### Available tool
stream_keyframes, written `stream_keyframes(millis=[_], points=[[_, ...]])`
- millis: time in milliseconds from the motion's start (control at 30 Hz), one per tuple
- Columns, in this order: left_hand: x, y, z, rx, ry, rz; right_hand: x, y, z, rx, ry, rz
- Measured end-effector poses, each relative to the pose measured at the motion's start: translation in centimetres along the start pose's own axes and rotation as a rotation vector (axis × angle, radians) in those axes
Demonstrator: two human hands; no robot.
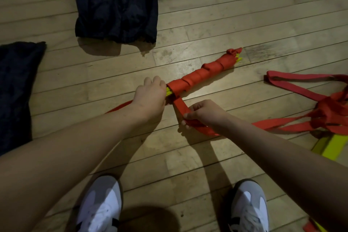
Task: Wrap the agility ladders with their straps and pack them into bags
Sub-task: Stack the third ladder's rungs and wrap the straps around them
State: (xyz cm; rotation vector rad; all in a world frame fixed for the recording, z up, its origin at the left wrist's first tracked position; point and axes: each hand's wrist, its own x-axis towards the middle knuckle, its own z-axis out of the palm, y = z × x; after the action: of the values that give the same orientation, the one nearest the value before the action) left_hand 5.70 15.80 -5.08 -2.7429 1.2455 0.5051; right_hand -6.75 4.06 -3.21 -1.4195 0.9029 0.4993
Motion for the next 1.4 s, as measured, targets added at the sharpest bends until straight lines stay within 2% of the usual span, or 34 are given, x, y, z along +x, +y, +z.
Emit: stream_keyframes(millis=[167, 267, 300, 367, 433, 533, 733, 1000, 1267, 1400], points=[[0.7, -0.7, 0.5, 0.183, 0.034, 0.076, 0.0, -0.6, 0.0, 0.058, 0.029, -0.053], [0.6, -1.1, 0.8, 0.301, 0.145, 0.118, 0.1, -0.8, 0.0, 0.066, 0.035, -0.069], [0.5, -1.2, 0.9, 0.275, 0.159, 0.130, 0.2, -0.7, 0.0, 0.070, 0.035, -0.064], [-0.4, -0.7, 1.2, 0.199, 0.087, 0.152, 0.2, -0.5, 0.1, 0.081, 0.042, -0.045], [-1.9, 0.1, 1.9, 0.204, 0.012, 0.157, 0.2, -0.3, 0.1, 0.096, 0.055, -0.029], [-3.4, 0.6, 2.5, 0.190, -0.015, 0.165, 0.0, 0.0, 0.2, 0.040, 0.059, -0.043], [-2.4, 0.6, 1.3, -0.034, -0.112, 0.015, -0.9, 0.6, 0.2, -0.047, 0.027, -0.026], [0.0, -0.2, -0.1, -0.029, -0.012, -0.043, -0.6, -0.4, -0.5, -0.018, 0.051, -0.039], [1.2, -0.4, -0.8, 0.003, -0.008, -0.079, -0.6, -2.3, 0.3, -0.031, 0.048, -0.111], [1.5, -0.6, -0.9, 0.084, 0.045, -0.057, -0.2, -2.2, -0.1, -0.108, 0.070, -0.080]])
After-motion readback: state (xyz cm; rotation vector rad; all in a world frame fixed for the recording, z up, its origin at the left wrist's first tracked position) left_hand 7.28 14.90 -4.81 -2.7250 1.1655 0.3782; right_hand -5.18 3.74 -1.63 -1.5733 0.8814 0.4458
